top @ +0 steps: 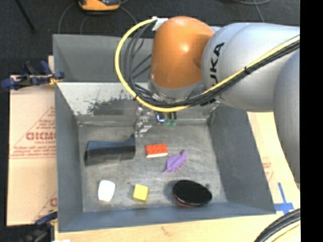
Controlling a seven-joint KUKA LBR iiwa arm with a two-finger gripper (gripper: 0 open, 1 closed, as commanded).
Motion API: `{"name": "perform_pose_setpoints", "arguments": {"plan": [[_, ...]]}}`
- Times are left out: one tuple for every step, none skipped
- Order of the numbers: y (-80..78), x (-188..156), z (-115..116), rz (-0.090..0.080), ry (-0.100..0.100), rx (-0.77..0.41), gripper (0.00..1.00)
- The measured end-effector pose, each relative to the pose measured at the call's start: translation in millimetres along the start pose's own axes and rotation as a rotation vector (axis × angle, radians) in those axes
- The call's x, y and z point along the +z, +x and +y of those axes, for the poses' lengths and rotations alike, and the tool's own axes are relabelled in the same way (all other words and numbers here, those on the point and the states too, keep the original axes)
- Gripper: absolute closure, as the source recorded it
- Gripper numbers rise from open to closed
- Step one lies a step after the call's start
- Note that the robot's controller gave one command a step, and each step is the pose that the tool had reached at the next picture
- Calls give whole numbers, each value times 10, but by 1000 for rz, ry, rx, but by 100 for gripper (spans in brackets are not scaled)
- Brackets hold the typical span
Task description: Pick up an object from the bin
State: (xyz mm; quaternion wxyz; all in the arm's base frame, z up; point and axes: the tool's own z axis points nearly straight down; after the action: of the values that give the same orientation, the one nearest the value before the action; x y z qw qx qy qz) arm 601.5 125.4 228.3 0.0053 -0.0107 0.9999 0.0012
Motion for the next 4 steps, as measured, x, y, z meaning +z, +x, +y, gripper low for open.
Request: {"name": "perform_pose_setpoints", "arguments": {"plan": [[-288,653,216,-1,-1,73,100],[49,419,-244,23,4,23,100],[-183,279,-369,-9,4,4,100],[-203,404,-294,-3,3,-4,100]]}}
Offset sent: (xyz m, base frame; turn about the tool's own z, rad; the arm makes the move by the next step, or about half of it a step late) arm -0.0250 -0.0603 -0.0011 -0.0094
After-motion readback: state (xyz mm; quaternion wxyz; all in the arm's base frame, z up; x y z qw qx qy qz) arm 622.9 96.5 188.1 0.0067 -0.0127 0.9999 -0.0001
